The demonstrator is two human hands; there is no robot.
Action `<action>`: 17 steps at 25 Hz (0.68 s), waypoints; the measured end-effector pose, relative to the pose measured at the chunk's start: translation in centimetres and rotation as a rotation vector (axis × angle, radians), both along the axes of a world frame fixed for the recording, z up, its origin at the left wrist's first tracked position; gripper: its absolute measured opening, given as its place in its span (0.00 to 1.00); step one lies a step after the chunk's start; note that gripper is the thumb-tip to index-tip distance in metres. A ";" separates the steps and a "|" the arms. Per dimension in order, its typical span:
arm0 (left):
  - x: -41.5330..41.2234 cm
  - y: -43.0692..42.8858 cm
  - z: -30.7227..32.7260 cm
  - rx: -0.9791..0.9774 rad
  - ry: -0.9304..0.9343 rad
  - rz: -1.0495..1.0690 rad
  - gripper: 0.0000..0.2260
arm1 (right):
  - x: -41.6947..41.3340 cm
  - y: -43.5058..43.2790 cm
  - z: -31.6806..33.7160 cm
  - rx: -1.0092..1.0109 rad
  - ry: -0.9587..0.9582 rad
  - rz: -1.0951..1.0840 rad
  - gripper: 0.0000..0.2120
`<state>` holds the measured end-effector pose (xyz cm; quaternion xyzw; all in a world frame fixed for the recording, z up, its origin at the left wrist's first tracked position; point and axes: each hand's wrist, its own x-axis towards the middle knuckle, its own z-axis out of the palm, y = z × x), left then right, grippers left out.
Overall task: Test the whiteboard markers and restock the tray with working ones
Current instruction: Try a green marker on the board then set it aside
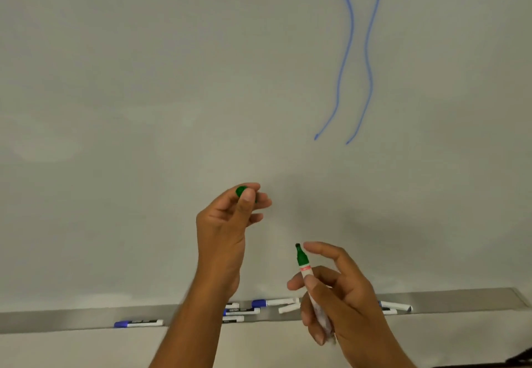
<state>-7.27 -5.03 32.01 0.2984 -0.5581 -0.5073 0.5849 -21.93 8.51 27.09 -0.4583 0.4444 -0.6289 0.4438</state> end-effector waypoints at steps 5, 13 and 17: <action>0.2 -0.2 3.1 -0.193 -0.009 0.146 0.11 | -1.4 -0.9 5.3 -0.252 -0.064 0.025 0.14; 1.3 -7.5 18.4 -1.279 -0.393 0.808 0.13 | -0.7 -4.9 18.0 -0.722 0.465 -0.420 0.22; 1.2 -11.0 24.7 -1.438 -0.439 0.969 0.11 | -0.4 -7.4 23.5 -0.942 0.588 -0.572 0.16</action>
